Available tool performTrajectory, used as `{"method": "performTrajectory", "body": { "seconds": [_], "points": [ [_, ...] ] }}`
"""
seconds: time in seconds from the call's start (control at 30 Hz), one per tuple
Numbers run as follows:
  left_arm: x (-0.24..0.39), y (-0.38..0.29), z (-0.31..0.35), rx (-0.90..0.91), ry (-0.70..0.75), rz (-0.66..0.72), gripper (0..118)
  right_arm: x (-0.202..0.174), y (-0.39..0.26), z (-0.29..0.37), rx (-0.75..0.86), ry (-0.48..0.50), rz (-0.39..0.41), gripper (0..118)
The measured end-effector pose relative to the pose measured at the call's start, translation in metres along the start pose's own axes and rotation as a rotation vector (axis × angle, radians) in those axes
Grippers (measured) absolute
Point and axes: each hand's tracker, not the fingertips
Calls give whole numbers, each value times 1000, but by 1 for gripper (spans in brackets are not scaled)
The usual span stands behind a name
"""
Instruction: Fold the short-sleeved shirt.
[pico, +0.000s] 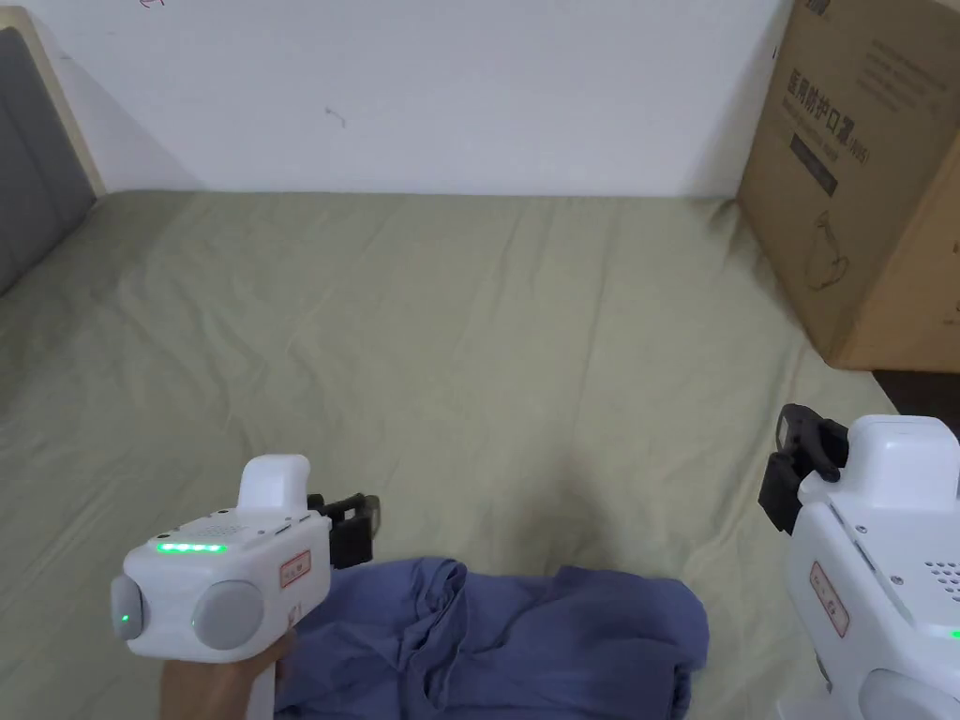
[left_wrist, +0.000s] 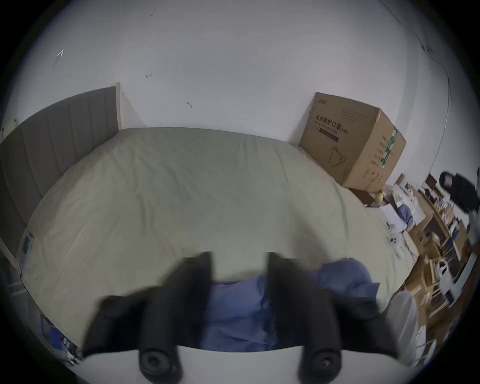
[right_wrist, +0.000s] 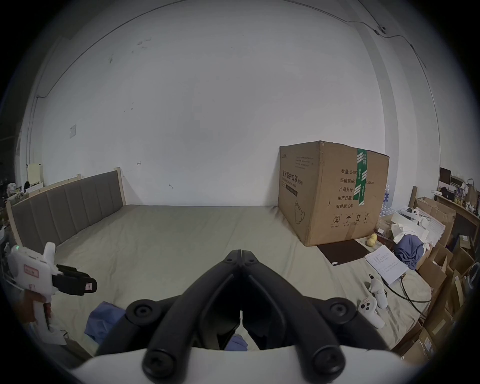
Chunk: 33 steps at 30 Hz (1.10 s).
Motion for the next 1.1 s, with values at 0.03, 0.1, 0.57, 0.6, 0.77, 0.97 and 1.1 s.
{"method": "performTrajectory", "body": {
  "seconds": [0.03, 0.1, 0.57, 0.6, 0.77, 0.97, 1.1],
  "points": [
    [-1, -3, -4, -6, 15, -18, 5, -1, 0, 0, 1, 3, 0, 0],
    [-5, -13, -14, -75, 57, -28, 1, -2, 0, 0, 0, 4, 2, 0],
    [36, -93, -76, -380, -111, 10, 0, 16, -8, 8, -23, -35, -4, 0],
    [45, -96, -77, -382, -119, 9, 0, 18, -8, 8, -24, -40, -3, 0],
    [76, -107, -77, -372, -133, -39, 0, 20, -8, 9, -26, -49, -2, 0],
    [55, -93, -63, -340, -166, 57, 0, 19, -6, 9, -23, -41, 2, 0],
    [22, -61, -32, -249, -252, 175, 0, 14, -4, 6, -22, -28, 2, 0]
  ]
}}
